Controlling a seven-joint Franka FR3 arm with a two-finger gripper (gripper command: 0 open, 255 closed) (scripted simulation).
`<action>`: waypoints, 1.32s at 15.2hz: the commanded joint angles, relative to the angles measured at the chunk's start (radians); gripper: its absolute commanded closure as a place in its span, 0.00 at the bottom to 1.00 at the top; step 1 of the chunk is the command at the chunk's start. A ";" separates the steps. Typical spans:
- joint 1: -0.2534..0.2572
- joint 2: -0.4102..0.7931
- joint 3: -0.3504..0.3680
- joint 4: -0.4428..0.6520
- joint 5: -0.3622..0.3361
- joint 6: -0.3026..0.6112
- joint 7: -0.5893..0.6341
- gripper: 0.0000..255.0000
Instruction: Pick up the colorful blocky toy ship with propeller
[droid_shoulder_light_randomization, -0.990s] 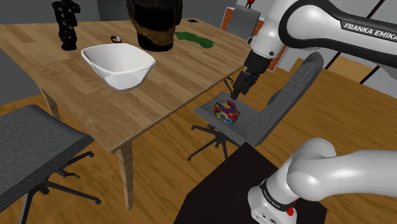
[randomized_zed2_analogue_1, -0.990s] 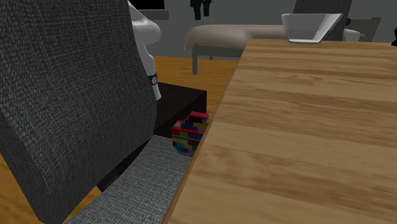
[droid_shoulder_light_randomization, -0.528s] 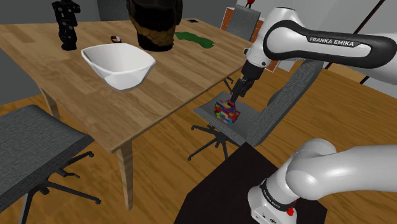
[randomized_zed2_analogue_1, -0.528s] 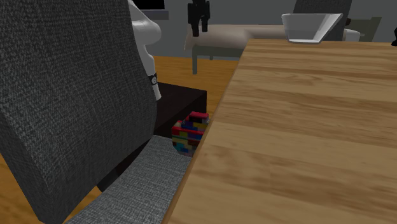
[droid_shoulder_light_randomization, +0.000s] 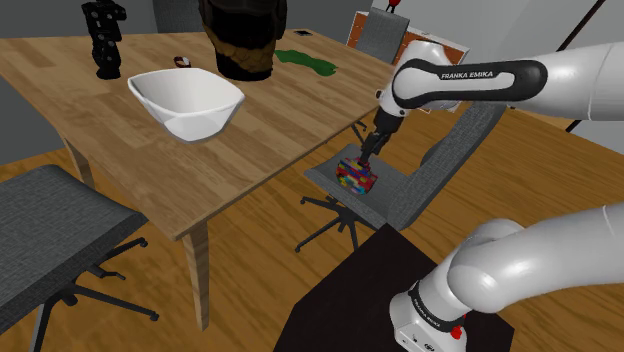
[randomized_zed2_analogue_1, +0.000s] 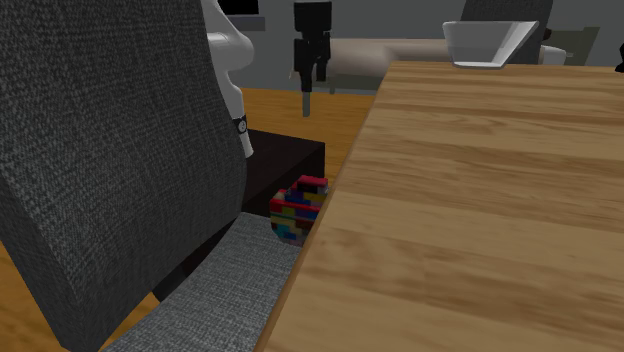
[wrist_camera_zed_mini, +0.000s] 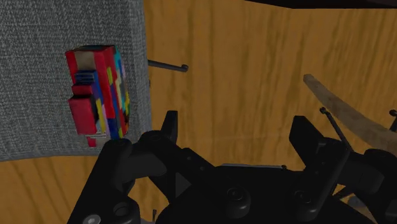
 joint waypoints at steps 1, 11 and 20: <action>-0.011 0.054 -0.031 0.003 -0.013 0.051 -0.043 0.00; -0.045 0.399 -0.151 0.143 0.030 0.250 -0.260 0.00; -0.090 0.623 -0.169 0.253 0.123 0.352 -0.396 0.00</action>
